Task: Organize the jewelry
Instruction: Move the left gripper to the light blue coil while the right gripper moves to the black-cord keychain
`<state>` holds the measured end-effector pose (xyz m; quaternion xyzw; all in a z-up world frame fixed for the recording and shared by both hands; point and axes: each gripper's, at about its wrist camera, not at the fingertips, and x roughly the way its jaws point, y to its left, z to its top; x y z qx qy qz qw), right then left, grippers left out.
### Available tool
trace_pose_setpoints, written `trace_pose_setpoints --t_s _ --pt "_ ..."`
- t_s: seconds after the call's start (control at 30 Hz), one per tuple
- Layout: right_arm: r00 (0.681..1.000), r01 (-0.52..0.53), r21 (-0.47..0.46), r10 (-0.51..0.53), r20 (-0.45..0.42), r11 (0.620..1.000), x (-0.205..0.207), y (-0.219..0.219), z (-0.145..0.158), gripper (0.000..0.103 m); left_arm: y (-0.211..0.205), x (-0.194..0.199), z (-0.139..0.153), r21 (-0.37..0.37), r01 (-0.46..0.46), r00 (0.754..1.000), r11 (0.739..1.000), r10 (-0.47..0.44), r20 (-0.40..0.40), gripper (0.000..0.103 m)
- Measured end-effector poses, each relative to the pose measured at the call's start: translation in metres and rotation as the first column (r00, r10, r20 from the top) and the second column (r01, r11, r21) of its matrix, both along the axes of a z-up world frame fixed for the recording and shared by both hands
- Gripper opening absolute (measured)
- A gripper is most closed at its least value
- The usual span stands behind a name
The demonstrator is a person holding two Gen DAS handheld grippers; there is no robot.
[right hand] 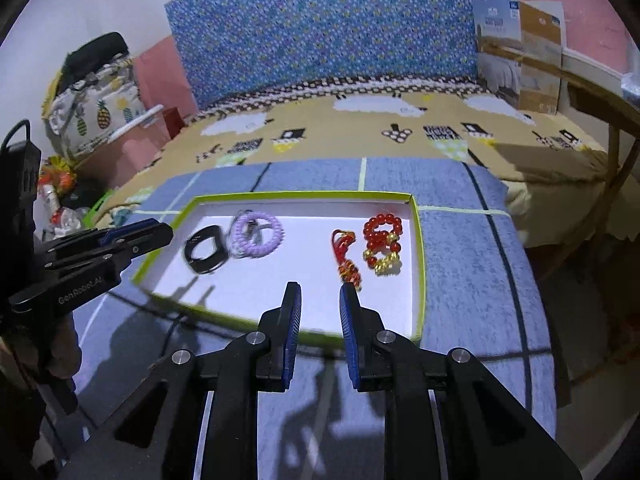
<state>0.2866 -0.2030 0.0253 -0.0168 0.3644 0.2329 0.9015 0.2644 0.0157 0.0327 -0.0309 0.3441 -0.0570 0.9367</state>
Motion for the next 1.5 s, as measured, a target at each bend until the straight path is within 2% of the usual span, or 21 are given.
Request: trace_pose_setpoints --t_s 0.27,0.63,0.97,1.5 --pt "0.998 -0.031 0.028 0.029 0.06 0.999 -0.071 -0.011 0.017 0.02 0.001 -0.071 0.014 -0.019 -0.005 0.998 1.0 0.006 0.069 0.022" --pt "0.995 -0.035 0.022 0.033 0.089 0.999 -0.142 -0.024 0.009 0.02 -0.004 -0.141 0.002 -0.01 0.003 0.997 1.0 -0.003 0.073 0.022" --pt "0.998 -0.017 0.011 0.016 0.068 1.0 -0.165 -0.035 -0.009 0.02 -0.01 -0.175 -0.009 -0.001 0.019 0.998 1.0 -0.019 0.061 0.022" --pt "0.999 0.027 -0.027 -0.026 0.028 0.999 -0.155 -0.045 -0.029 0.021 -0.028 -0.173 -0.029 -0.013 0.08 0.997 0.997 -0.08 0.0 0.022"
